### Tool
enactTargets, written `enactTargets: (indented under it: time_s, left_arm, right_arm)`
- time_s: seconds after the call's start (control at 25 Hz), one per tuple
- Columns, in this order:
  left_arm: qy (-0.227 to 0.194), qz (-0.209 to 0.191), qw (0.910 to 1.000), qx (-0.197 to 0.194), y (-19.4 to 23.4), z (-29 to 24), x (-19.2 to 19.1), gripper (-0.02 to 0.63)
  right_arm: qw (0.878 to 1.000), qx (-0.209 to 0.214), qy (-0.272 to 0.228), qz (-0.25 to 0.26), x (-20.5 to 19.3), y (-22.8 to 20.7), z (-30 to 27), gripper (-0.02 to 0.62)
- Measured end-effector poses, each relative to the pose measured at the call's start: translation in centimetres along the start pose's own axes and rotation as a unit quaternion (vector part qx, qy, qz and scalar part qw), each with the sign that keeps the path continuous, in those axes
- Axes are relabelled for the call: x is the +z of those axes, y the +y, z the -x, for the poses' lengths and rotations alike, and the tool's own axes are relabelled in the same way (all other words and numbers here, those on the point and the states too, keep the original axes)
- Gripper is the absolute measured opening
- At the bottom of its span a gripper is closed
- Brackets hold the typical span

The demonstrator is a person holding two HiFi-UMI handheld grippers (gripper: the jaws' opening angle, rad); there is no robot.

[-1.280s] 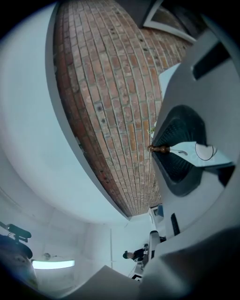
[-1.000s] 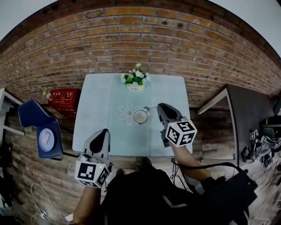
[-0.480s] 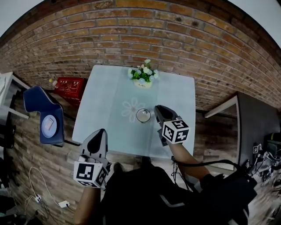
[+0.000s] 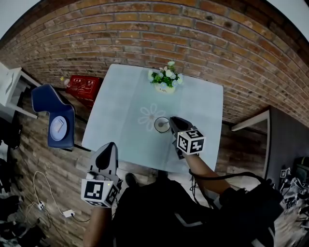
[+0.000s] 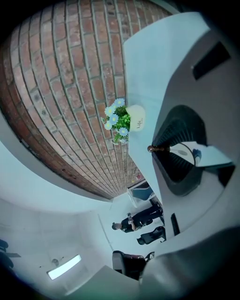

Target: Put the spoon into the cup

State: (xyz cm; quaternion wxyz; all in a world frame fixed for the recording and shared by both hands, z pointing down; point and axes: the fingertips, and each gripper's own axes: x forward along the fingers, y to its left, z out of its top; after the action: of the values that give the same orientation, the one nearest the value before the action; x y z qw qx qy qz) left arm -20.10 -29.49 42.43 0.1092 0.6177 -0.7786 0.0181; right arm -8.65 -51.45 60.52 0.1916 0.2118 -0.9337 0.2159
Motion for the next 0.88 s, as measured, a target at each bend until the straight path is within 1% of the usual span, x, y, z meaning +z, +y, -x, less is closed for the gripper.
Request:
enactTargets:
  time_s: [0.16,0.32,0.48,0.68,0.88]
  left_arm:
    - [0.001,-0.002,1.0,0.008,-0.3,0.0,-0.3,0.008]
    - [0.024,0.011,0.9994,0.023,-0.5,0.4,-0.9,0.008]
    - [0.021,0.012,0.9993,0.027,-0.6,0.5,-1.0,0.008]
    - [0.009,0.003,0.9994,0.033,-0.4,0.8,-0.8,0.008]
    - [0.012,0.006,0.9994,0.032,-0.4,1.5,-1.0,0.008]
  right_arm:
    - [1.0,0.001,0.014,0.0,-1.1,-0.8,-0.8,0.051]
    - [1.0,0.001,0.027,0.004,-2.0,-1.0,-1.5,0.051]
    - [0.999,0.002,0.035,-0.004,-2.6,-1.4,-2.0,0.051]
    - [1.0,0.0,0.025,-0.006,-2.4,-1.7,-2.1,0.051]
    - [0.999,-0.01,0.029,0.019,-2.4,-1.4,-2.3,0.051]
